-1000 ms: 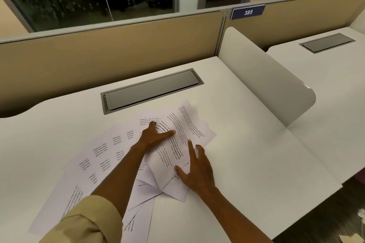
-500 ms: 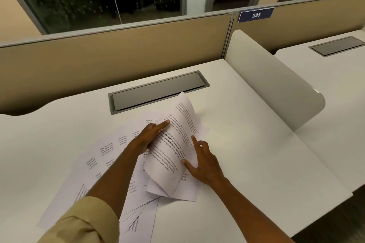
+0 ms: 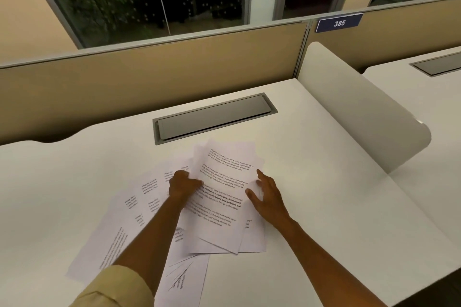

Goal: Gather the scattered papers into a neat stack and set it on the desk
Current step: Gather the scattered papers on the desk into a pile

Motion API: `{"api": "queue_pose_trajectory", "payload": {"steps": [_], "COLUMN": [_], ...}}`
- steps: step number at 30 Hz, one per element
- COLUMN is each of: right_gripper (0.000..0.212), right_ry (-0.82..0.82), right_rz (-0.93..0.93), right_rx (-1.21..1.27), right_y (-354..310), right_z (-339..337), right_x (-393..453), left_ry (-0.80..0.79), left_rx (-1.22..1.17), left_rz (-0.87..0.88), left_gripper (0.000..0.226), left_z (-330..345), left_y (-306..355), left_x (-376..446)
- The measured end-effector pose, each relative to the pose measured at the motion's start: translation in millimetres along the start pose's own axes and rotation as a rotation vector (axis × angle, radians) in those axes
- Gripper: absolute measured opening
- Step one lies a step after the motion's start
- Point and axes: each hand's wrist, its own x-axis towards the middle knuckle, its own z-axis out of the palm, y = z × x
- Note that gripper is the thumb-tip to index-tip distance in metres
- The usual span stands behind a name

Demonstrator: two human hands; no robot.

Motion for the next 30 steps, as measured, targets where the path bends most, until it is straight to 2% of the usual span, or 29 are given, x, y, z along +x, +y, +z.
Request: {"api": "queue_pose_trajectory", "payload": {"steps": [3, 8, 12, 15, 20, 25, 30], "right_gripper": [0.062, 0.059, 0.054, 0.045, 0.047, 0.045, 0.047], "right_ry": [0.073, 0.128, 0.11, 0.121, 0.096, 0.085, 0.06], "right_rz": [0.077, 0.21, 0.351, 0.434, 0.447, 0.422, 0.477], "right_rx": [0.043, -0.115, -0.178, -0.147, -0.095, -0.027, 0.093], "right_y": [-7, -20, -36, -44, -50, -55, -57], "right_z": [4, 22, 31, 30, 33, 37, 39], "right_x": [3, 2, 9, 16, 19, 17, 16], "left_ry": [0.07, 0.227, 0.249, 0.25, 0.242, 0.204, 0.114], "left_rx": [0.066, 0.165, 0.24, 0.156, 0.044, -0.052, -0.297], "left_rz": [-0.023, -0.031, -0.138, -0.137, -0.104, -0.07, -0.113], "left_gripper": [0.063, 0.046, 0.054, 0.061, 0.074, 0.075, 0.068], "left_z": [-3, 1, 8, 12, 10, 0, -6], "left_y": [-13, -25, -20, -16, -15, -20, -27], "left_x": [-7, -25, -38, -42, -44, -40, -37]}}
